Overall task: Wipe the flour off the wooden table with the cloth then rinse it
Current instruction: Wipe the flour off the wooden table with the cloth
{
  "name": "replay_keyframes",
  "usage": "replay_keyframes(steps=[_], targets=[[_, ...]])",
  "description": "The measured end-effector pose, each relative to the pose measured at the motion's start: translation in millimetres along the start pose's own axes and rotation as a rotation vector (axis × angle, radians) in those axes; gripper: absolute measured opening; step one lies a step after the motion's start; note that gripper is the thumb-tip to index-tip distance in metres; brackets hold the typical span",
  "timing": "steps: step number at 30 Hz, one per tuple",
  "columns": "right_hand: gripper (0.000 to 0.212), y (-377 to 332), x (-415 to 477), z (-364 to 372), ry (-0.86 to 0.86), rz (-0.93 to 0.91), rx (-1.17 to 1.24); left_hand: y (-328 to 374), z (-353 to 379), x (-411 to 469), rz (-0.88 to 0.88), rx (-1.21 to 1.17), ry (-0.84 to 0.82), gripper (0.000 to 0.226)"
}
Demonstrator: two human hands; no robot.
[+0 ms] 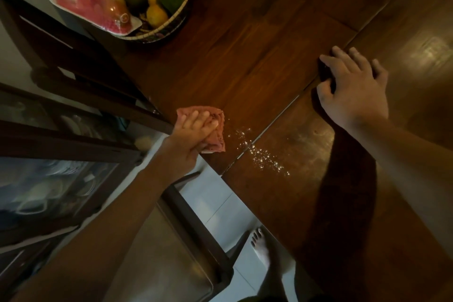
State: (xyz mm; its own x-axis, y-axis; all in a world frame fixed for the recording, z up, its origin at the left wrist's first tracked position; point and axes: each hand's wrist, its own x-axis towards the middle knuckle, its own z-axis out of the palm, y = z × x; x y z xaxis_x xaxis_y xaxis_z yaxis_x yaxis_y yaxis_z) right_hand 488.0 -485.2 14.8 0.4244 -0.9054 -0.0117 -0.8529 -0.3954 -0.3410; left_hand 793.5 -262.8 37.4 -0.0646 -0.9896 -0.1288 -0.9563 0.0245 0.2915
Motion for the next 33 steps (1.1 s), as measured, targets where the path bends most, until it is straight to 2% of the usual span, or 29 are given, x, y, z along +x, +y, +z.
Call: replay_keyframes(steps=[2,5,8,10,13,15,18,21,23,27,30,33], targets=[[0.052,0,0,0,0.003,0.003,-0.011,-11,-7,7,0.043,-0.075,-0.011,0.068],[0.052,-1,1,0,0.006,0.002,-0.008,-13,-14,41,-0.226,-0.199,0.005,0.055],[0.053,-1,1,0,0.008,0.006,-0.008,-5,-7,69,-0.419,-0.146,0.083,0.052],[0.053,-1,1,0,0.008,0.001,-0.009,6,-1,66,-0.375,-0.150,0.107,0.051],[0.053,-2,0,-2,0.004,-0.005,0.001,3,-3,40,-0.067,-0.188,0.009,0.056],[0.053,-1,-1,-2,0.003,-0.001,0.006,-12,-18,33,0.026,-0.188,-0.069,0.058],[0.052,-1,2,-1,-0.003,-0.005,-0.001,-22,-33,44,-0.156,-0.302,-0.087,0.058],[0.053,0,0,-2,-0.006,-0.004,0.006,2,-22,61,-0.277,-0.207,0.036,0.055],[0.052,-1,-1,-2,0.000,-0.004,0.003,20,-8,62,-0.242,-0.163,0.037,0.054],[0.052,-2,0,-1,-0.007,-0.005,-0.010,26,-6,54,-0.050,-0.162,-0.092,0.062],[0.052,-1,0,-2,-0.005,-0.007,-0.015,28,-15,82,-0.124,-0.193,-0.081,0.053],[0.052,-2,-1,-2,-0.009,-0.007,-0.013,56,-10,109,-0.235,-0.112,-0.035,0.052]])
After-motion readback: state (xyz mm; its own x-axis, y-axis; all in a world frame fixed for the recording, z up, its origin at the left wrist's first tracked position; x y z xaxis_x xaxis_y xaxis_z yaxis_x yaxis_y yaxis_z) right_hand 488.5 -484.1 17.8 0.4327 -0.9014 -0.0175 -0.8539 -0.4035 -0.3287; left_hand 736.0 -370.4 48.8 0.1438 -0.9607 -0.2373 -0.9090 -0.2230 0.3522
